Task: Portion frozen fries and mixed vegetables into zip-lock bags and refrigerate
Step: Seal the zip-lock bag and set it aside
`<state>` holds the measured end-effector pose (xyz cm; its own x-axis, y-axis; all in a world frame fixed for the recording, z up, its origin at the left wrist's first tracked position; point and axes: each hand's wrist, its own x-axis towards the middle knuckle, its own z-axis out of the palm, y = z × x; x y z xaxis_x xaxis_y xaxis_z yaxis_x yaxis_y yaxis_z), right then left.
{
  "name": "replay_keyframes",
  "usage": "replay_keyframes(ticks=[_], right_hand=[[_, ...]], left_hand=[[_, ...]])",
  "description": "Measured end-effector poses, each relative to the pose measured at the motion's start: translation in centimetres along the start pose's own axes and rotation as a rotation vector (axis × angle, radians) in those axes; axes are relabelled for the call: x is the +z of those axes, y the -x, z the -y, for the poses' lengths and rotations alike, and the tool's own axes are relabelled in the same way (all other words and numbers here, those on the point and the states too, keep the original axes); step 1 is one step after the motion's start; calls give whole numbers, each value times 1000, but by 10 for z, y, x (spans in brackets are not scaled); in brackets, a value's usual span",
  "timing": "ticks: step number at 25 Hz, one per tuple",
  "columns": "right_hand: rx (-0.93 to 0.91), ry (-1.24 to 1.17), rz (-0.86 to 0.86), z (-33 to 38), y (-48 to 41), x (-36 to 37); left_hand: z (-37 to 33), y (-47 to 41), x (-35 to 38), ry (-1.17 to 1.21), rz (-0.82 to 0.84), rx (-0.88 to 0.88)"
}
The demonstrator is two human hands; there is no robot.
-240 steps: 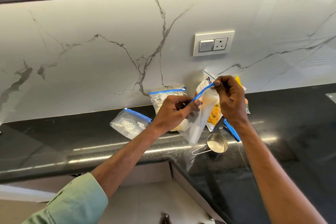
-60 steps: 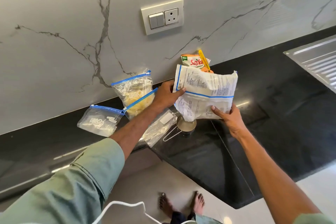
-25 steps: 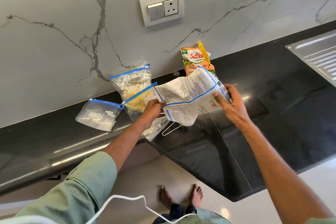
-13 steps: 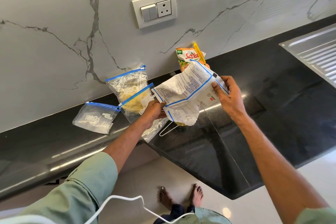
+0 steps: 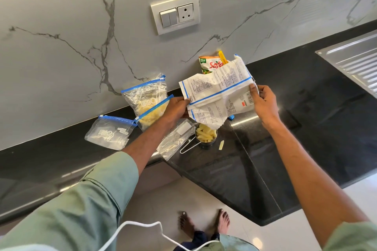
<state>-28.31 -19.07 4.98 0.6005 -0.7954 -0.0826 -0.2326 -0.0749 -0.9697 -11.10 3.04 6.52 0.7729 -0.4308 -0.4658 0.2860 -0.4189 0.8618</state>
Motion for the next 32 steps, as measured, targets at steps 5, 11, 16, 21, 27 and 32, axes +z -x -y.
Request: replay_keyframes(ticks=[5,11,16,21,27,32], right_hand=[[323,-226,26,-10,1,-4],[463,-301,42,-32,13,-1],[447,-312,45,-35,15,-3],[482,-324,18,-52,23,0],[178,484,319,-84,84,29],[-26,827,324,-91,109,69]], left_hand=[[-24,-5,1,-8,-35,73],[-25,-5,10,2,-11,64],[-26,-2,13,98,0,35],[-69,15,-1,348,-15,43],[-95,16,-26,405,-179,86],[-73,4,-8,399,-77,-47]])
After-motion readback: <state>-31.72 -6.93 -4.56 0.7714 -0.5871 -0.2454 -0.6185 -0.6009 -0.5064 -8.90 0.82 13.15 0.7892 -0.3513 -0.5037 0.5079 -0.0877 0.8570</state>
